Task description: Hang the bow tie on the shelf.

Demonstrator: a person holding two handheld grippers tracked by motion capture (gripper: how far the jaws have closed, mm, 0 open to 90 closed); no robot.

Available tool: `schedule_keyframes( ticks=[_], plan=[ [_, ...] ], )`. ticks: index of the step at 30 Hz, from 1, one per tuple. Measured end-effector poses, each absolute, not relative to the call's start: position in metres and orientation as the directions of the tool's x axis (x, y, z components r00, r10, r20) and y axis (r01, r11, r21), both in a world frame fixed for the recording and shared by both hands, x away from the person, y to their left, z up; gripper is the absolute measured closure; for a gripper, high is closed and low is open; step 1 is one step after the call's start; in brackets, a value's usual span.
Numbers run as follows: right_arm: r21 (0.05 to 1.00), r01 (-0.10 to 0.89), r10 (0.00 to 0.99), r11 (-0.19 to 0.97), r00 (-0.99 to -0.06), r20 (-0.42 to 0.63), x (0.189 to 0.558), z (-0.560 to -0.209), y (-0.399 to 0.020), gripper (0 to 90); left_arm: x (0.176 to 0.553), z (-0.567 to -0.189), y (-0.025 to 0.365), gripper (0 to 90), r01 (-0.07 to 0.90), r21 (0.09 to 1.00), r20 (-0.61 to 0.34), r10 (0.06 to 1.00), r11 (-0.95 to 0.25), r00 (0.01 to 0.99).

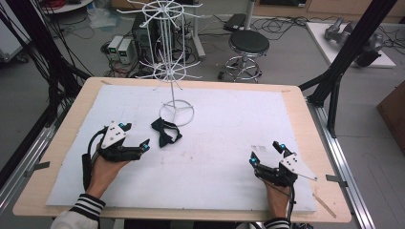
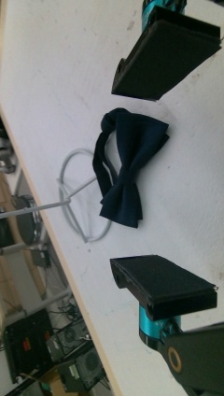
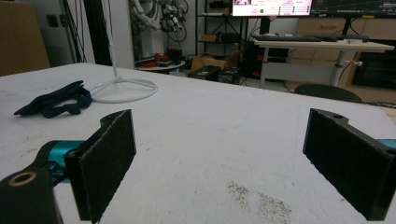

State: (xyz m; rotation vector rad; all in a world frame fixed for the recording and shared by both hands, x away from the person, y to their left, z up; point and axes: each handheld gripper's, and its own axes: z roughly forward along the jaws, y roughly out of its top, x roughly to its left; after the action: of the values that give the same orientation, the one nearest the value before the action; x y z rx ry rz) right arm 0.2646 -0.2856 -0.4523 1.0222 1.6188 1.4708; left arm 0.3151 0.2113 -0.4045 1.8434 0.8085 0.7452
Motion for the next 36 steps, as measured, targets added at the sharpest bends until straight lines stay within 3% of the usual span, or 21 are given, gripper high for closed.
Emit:
schedule_keyframes(
  ticks=[17, 36],
  plan=[
    [0.996, 0.087, 0.901, 0.031, -0.433, 0.01, 0.264, -0.453, -0.286, 8.5, 0.331, -0.407, 0.166, 15.0, 0.292, 0.857, 0.172, 0.769, -0.425, 0.616],
    [0.996, 0.087, 0.901, 0.029, -0.433, 0.012, 0.264, -0.452, -0.287, 8.5, 0.348, -0.425, 0.141, 19.8, 0.422, 0.776, 0.134, 0.777, -0.469, 0.615]
  ],
)
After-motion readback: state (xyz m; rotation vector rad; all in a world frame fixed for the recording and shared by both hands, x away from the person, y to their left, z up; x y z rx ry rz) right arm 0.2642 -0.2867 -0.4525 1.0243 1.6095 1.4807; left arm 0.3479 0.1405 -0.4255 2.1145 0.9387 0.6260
